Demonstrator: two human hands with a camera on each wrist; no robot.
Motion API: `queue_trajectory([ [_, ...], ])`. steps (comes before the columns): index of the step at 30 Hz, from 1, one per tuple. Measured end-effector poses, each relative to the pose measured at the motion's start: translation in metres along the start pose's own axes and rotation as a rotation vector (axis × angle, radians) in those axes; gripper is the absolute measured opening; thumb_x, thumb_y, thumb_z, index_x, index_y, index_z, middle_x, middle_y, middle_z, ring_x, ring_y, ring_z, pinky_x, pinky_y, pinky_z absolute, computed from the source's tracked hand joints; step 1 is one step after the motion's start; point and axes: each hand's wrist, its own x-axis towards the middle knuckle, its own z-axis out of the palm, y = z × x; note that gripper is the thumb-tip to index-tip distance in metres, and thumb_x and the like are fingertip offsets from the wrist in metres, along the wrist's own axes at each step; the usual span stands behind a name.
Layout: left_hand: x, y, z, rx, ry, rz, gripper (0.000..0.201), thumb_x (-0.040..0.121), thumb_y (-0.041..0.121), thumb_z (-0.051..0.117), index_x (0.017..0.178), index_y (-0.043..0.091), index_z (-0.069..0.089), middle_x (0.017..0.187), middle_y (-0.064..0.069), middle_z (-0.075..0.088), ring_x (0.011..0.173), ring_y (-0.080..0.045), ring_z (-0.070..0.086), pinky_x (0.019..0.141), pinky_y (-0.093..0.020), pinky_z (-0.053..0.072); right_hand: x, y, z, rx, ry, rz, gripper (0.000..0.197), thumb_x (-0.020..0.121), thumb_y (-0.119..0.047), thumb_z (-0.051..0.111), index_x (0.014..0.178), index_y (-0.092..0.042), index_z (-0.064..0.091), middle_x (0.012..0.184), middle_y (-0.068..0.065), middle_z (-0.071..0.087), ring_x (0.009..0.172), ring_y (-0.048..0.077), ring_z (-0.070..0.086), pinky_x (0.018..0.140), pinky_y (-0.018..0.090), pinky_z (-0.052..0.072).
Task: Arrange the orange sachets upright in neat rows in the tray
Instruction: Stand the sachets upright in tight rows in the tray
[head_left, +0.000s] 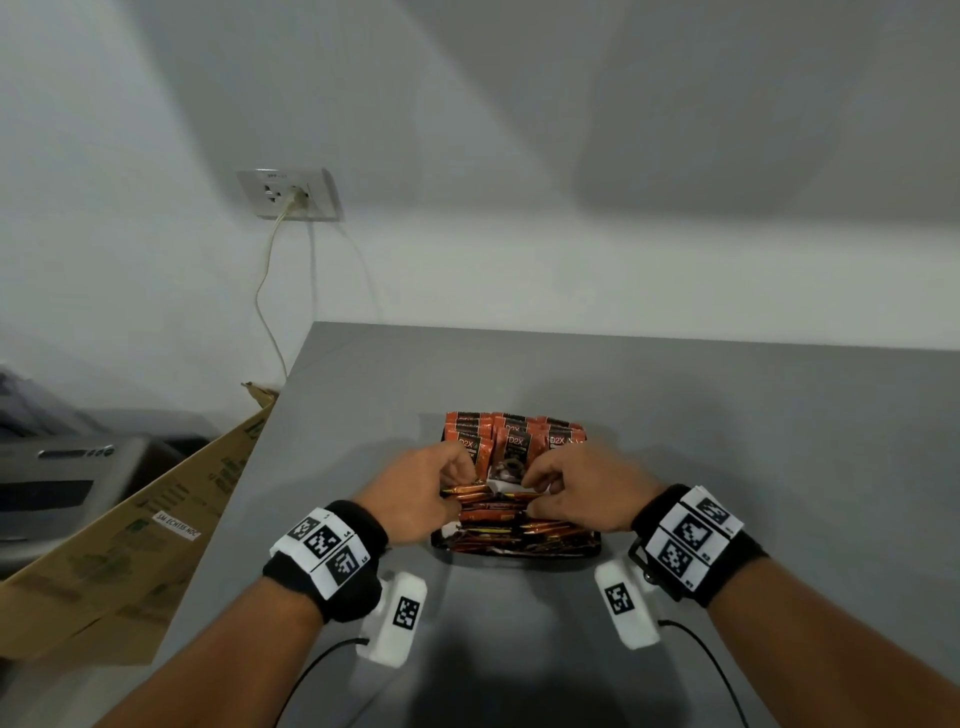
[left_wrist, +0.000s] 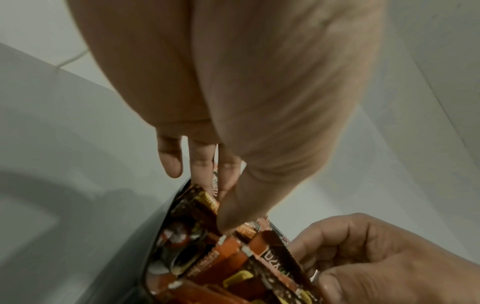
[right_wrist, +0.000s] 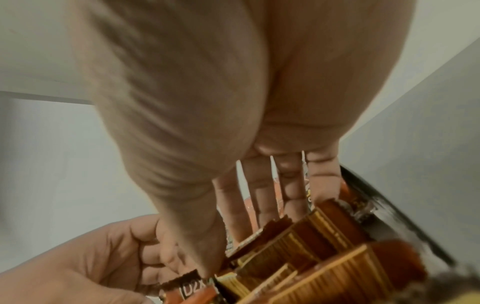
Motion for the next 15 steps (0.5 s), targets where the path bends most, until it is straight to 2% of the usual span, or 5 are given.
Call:
queue_trajectory([
  [2,-0.001,-0.002,0.0,-0.007,0.003,0.014,0.028,0.083,0.003,0.069,0.091,0.027,0.056,0.105,0.008,0.067,0.099,-0.01,0.063,0.085,-0.03,0.055,0.002,0.002,0.002,0.011,0.011,0.003,0.032,0.09,-0.04,0.07,0.117,-0.025,0.07,0.103,-0.014,0.064,0.094,0.002,0.059,0.077,0.015,0.044],
  [3,-0.002,-0.003,0.0,0.001,0.004,0.018,0.027,0.083,0.003,0.069,0.088,0.026,0.056,0.106,0.009,0.066,0.099,-0.011,0.063,0.086,-0.031,0.055,0.002,0.003,0.003,0.017,0.014,0.005,0.03,0.09,-0.04,0.07,0.116,-0.025,0.07,0.104,-0.014,0.065,0.094,0.002,0.06,0.078,0.016,0.044],
  [6,-0.003,-0.003,0.003,0.022,0.023,0.071,0.026,0.077,0.002,0.074,0.088,0.024,0.065,0.111,0.008,0.061,0.104,-0.007,0.058,0.092,-0.022,0.048,0.005,0.005,0.006,0.028,0.024,0.003,0.023,0.092,-0.038,0.068,0.111,-0.026,0.072,0.104,-0.015,0.065,0.095,0.003,0.061,0.081,0.018,0.047],
  [10,-0.004,-0.005,0.007,0.035,0.021,0.103,0.027,0.071,0.003,0.078,0.088,0.023,0.07,0.117,0.01,0.056,0.109,0.0,0.051,0.093,-0.009,0.039,0.005,0.004,0.009,0.02,0.043,-0.003,0.019,0.094,-0.034,0.066,0.111,-0.026,0.071,0.104,-0.014,0.065,0.094,0.003,0.061,0.084,0.019,0.048],
  [15,-0.004,-0.009,0.008,-0.018,0.024,0.053,0.032,0.07,0.006,0.079,0.086,0.029,0.064,0.117,0.012,0.057,0.108,-0.004,0.055,0.095,-0.024,0.048,0.007,-0.001,0.014,-0.039,0.058,-0.013,0.026,0.094,-0.033,0.065,0.119,-0.026,0.067,0.113,-0.009,0.068,0.097,0.007,0.063,0.087,0.024,0.052],
])
